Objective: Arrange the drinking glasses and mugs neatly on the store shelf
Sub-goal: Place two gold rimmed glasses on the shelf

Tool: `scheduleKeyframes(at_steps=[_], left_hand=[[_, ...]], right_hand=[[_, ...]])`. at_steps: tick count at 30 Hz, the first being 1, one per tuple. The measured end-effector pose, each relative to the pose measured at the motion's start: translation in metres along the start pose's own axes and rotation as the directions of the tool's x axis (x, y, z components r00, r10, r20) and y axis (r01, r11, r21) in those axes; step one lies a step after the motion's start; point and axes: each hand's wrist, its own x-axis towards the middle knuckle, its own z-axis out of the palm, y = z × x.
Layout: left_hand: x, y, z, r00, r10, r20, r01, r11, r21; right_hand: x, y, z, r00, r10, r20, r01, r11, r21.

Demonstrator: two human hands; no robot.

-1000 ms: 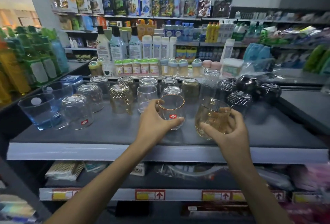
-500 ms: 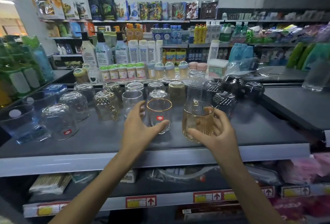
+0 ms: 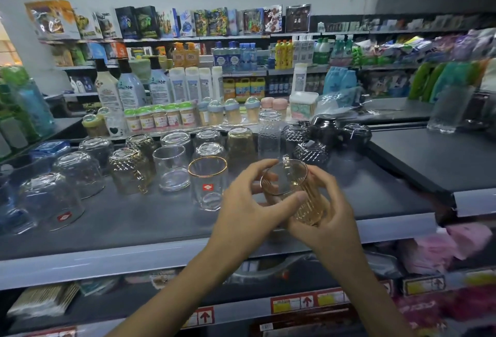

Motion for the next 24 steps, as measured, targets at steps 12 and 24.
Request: scheduleKeyframes(at_steps=[12,24], left_hand=[[0.06,0.001,0.023,0.971,0.047,-0.233,0.019,0.962,0.274],[-0.014,0.023,-0.017,0.958,0.044,-0.283,0.013,0.98,0.198]], right_hand=[[0.079,0.003,0.01,0.991,0.126,0.04,-0.117,0.976,-0.183],[0.046,-0.015,0.019,0.968,0.087,0.236,-0.089,0.996,-0.003]])
